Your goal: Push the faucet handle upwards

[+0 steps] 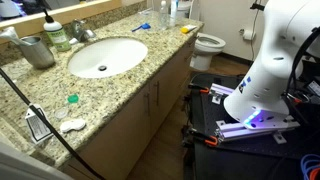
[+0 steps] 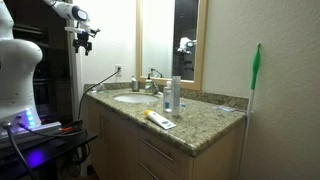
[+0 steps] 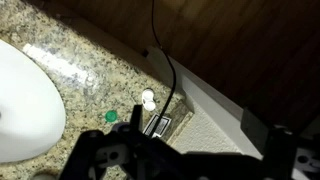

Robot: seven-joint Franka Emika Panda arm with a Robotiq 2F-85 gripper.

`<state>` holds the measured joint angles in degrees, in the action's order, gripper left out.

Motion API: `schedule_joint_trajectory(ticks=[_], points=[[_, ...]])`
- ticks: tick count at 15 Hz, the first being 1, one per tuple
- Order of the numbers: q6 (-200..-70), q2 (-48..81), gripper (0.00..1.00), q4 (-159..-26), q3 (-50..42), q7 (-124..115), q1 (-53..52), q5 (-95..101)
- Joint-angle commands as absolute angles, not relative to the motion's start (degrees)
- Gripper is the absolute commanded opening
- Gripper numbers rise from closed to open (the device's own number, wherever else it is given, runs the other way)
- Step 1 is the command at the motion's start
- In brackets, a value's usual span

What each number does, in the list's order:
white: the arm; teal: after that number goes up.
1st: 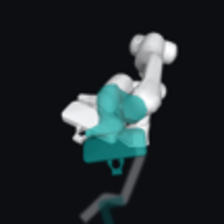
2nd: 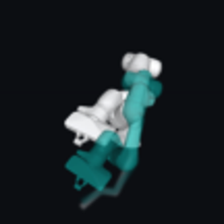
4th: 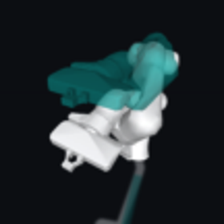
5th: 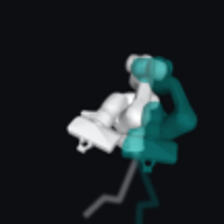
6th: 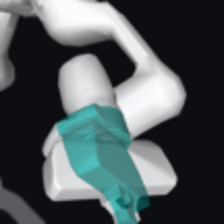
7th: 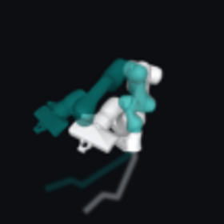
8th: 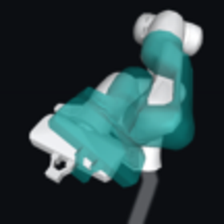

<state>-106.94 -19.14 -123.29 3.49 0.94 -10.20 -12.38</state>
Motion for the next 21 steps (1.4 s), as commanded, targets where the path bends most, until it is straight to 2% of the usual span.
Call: schedule_joint_trajectory(ticks=[1,2,4,8,12,14,15,18,21], points=[[-106.8,-19.1,1.0,-123.2,4.4,1.2,-9.2,-12.7],[-106.8,-19.1,1.0,-123.2,4.4,1.2,-9.2,-12.7],[-116.2,-12.5,1.0,-121.6,4.6,-2.3,-6.1,-6.2],[-130.7,-7.2,1.0,-121.4,0.4,-5.0,-0.7,-0.2],[-144.3,4.1,1.0,-116.2,-4.0,-10.2,4.7,5.5],[-145.6,10.9,1.0,-110.1,-5.4,-18.1,5.0,8.6],[-144.8,4.1,1.0,-116.8,-5.3,-11.7,4.7,5.7],[-146.8,10.4,1.0,-112.1,-6.8,-16.7,4.0,9.5],[-154.2,18.4,1.0,-106.6,-12.7,-23.1,4.5,21.3]])
